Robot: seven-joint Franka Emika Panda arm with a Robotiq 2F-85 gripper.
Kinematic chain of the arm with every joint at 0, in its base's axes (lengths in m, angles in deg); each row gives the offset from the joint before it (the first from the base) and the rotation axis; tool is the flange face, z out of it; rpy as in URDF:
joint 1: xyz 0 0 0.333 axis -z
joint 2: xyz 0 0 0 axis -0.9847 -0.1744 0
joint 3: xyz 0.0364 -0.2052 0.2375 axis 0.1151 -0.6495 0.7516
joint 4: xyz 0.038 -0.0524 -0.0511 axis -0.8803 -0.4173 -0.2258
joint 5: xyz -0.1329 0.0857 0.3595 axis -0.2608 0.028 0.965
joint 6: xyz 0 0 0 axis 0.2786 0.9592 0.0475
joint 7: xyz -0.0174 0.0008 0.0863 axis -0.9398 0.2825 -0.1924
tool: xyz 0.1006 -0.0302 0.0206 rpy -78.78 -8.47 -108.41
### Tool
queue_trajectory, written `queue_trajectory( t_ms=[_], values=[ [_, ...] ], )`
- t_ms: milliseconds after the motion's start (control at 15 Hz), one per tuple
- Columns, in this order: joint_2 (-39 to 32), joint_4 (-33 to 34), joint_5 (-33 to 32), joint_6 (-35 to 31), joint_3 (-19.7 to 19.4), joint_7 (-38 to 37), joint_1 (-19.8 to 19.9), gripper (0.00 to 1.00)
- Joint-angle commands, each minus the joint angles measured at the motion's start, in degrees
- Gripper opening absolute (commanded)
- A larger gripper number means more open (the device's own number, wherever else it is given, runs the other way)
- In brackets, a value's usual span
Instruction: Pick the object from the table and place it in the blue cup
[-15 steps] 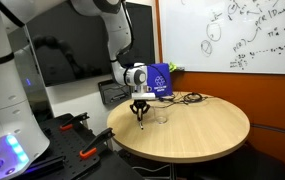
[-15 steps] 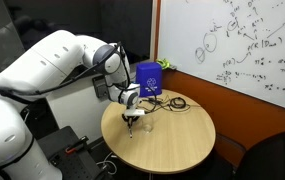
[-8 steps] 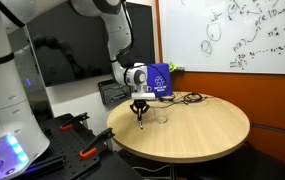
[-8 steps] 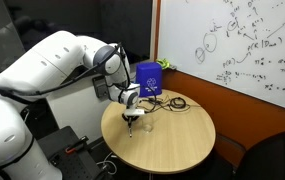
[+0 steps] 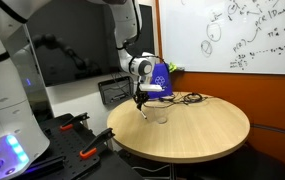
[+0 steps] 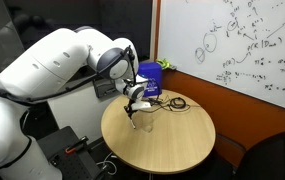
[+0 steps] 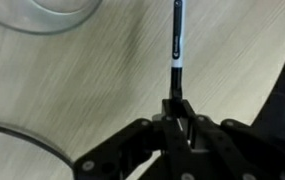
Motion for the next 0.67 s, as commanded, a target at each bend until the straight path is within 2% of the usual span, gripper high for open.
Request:
queue_trajectory(
  t_ms=[0, 267, 600],
  values=[
    [0.70, -0.10, 5.77, 5.89, 5.56, 15.05, 6.89, 0.03],
    [1.43, 2.15, 14.78, 16.69, 8.34, 30.41, 11.22, 0.03],
    [1.42, 9.15, 24.90, 35.84, 5.88, 45.05, 10.24, 0.03]
  ],
)
